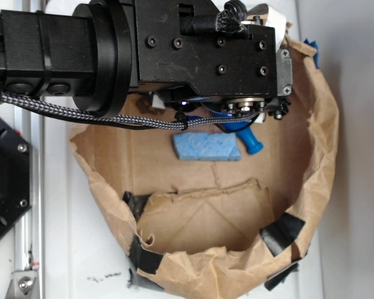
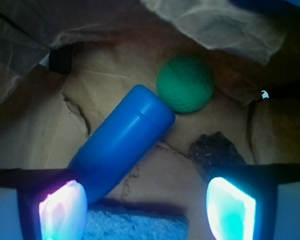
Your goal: Grab the green ball.
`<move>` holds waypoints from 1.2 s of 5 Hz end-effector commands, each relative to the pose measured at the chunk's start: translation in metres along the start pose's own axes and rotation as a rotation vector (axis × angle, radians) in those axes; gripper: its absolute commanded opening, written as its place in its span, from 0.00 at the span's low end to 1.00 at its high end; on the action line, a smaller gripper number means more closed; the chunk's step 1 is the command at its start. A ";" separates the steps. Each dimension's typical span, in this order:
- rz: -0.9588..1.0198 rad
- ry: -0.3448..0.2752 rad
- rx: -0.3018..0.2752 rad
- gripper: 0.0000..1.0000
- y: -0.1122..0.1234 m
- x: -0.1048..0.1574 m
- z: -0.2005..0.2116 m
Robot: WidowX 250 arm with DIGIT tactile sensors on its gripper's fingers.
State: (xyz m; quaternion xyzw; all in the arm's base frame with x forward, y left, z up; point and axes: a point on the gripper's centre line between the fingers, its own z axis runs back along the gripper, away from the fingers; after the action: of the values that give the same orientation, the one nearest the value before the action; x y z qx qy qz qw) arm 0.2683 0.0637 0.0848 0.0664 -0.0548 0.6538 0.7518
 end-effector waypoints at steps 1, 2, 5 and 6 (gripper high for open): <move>0.160 -0.035 -0.032 1.00 0.022 0.031 0.008; 0.205 -0.066 -0.040 1.00 0.023 0.040 0.004; 0.327 -0.130 -0.050 1.00 0.025 0.054 -0.006; 0.353 -0.146 -0.034 1.00 0.027 0.058 -0.012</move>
State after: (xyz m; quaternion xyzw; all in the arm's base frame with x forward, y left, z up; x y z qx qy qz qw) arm 0.2613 0.1146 0.0743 0.0992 -0.1165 0.7458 0.6483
